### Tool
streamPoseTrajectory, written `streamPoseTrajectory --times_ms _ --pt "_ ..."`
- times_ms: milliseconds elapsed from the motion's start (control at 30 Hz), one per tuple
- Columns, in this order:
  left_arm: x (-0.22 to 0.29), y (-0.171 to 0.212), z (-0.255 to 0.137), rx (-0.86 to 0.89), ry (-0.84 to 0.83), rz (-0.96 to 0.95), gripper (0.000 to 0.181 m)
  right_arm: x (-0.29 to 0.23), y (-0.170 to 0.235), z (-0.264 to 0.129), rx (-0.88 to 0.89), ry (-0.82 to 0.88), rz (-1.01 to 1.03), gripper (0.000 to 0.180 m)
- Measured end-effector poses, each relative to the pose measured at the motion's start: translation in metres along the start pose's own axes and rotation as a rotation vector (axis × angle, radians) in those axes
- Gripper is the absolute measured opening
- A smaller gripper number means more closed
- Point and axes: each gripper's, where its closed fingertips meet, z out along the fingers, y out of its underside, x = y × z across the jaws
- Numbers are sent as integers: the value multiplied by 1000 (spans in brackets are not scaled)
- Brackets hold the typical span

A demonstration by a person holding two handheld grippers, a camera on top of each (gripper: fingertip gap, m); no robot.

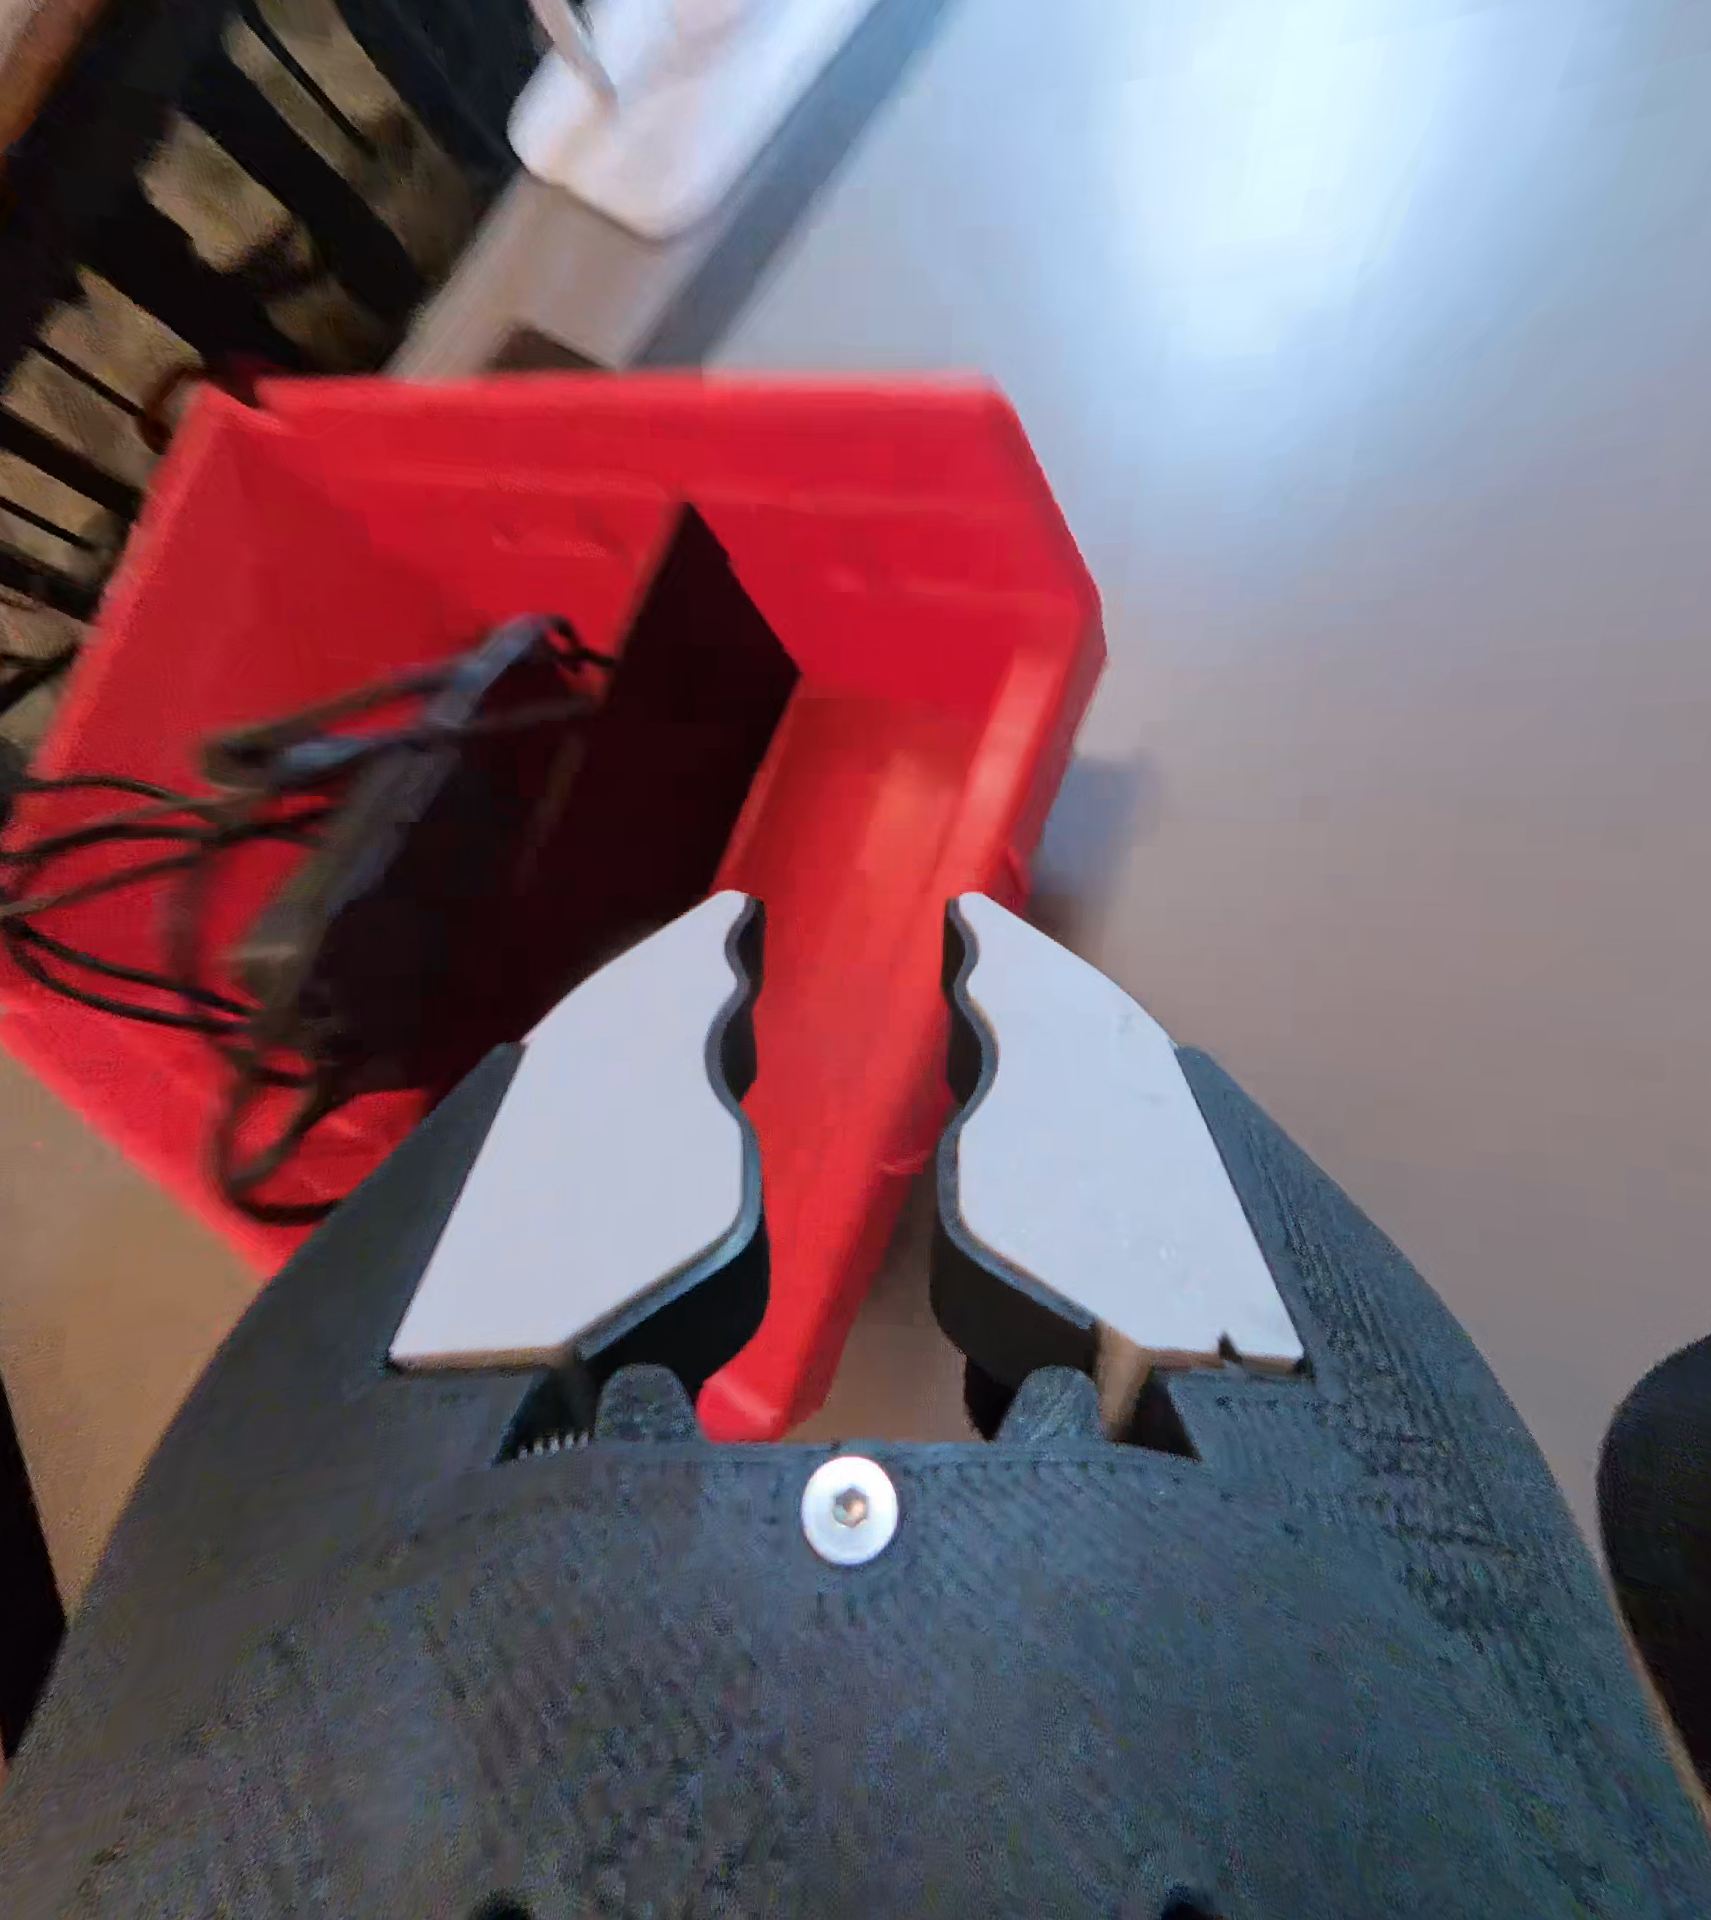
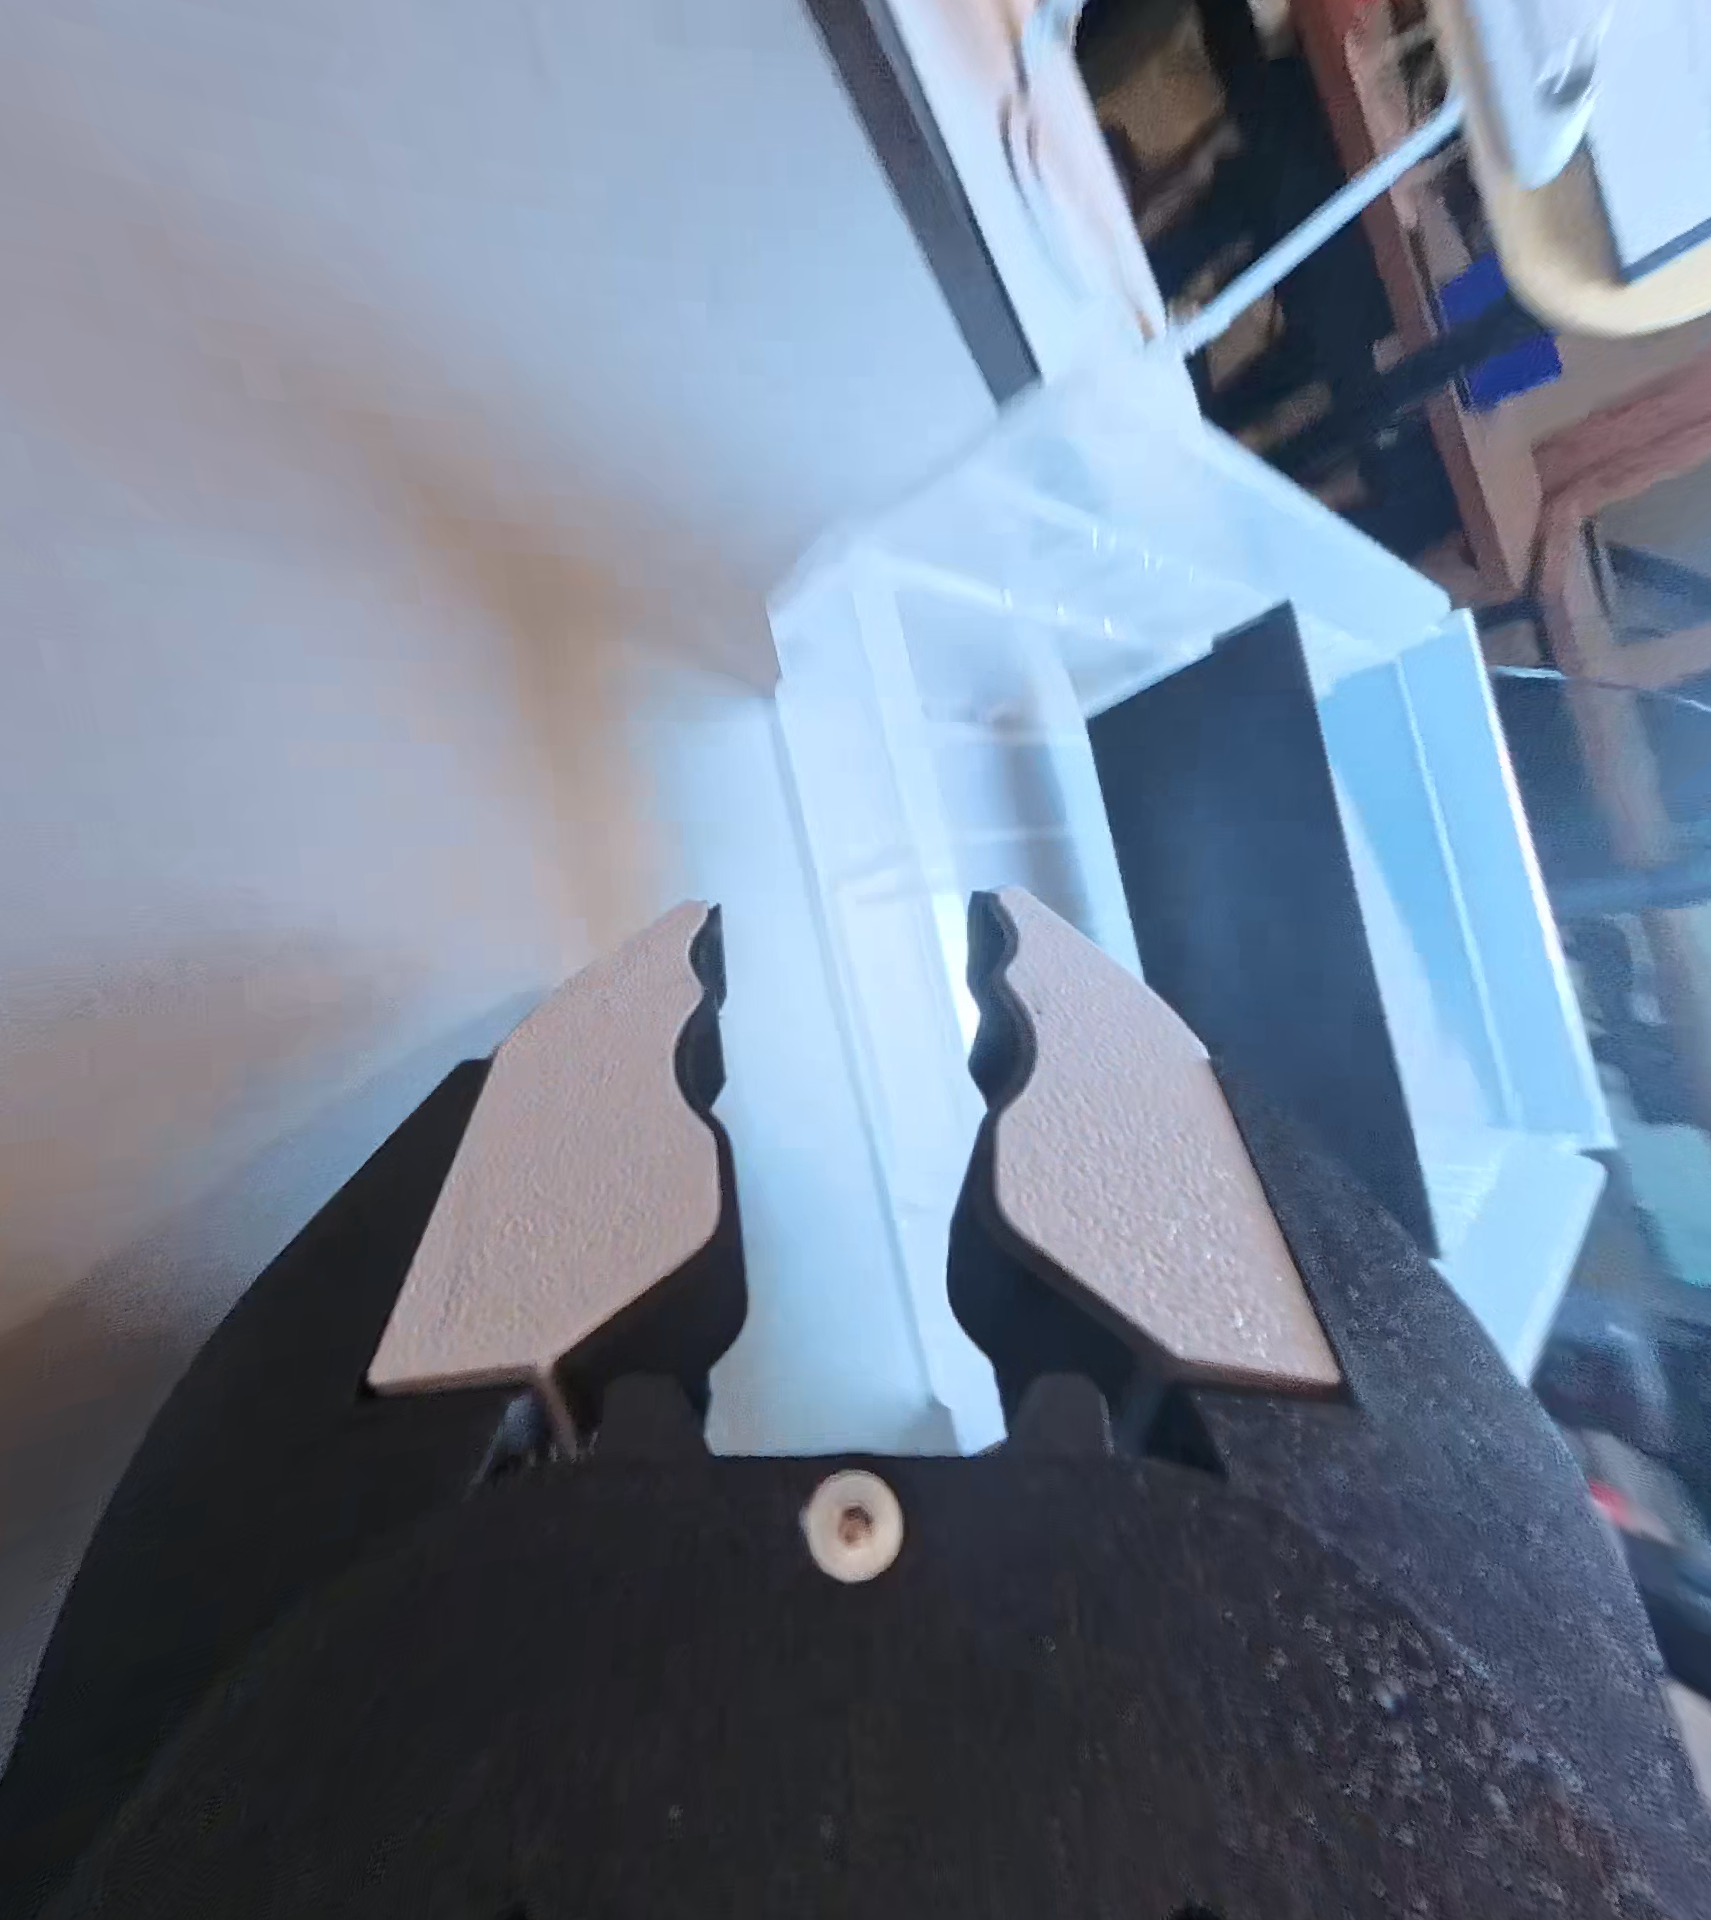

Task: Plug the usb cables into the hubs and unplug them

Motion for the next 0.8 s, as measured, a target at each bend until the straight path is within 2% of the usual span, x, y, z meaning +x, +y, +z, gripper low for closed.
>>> streamPoseTrajectory --times_ms 100,167,267,367,433,467,533,633,800 --pt "-42 -38 -31 85 -57 -63 31 -20 -34 -22 171 -121 187 48" --pt "-71 -54 -35 61 -74 -84 31 -27 -49 -32 259 -158 293 29" --pt "-115 -65 -17 -50 -103 -53 29 -33 -61 -39 373 -183 368 0" --pt "-147 -51 17 -248 -118 110 31 -30 -54 -34 389 -140 408 4" --pt "-160 -30 39 -410 -113 296 32 -31 -50 -31 386 -154 452 37" --pt "-165 -19 48 -477 -101 373 32 -31 -48 -30 387 -158 465 44" --pt "-168 -1 63 -581 -55 466 32 -29 -47 -30 397 -142 456 46" --pt "-169 8 81 -635 -21 554 33 -23 -48 -33 418 -118 444 45" --pt "-166 4 106 -615 -15 626 25 -22 -50 -35 433 -122 443 44"
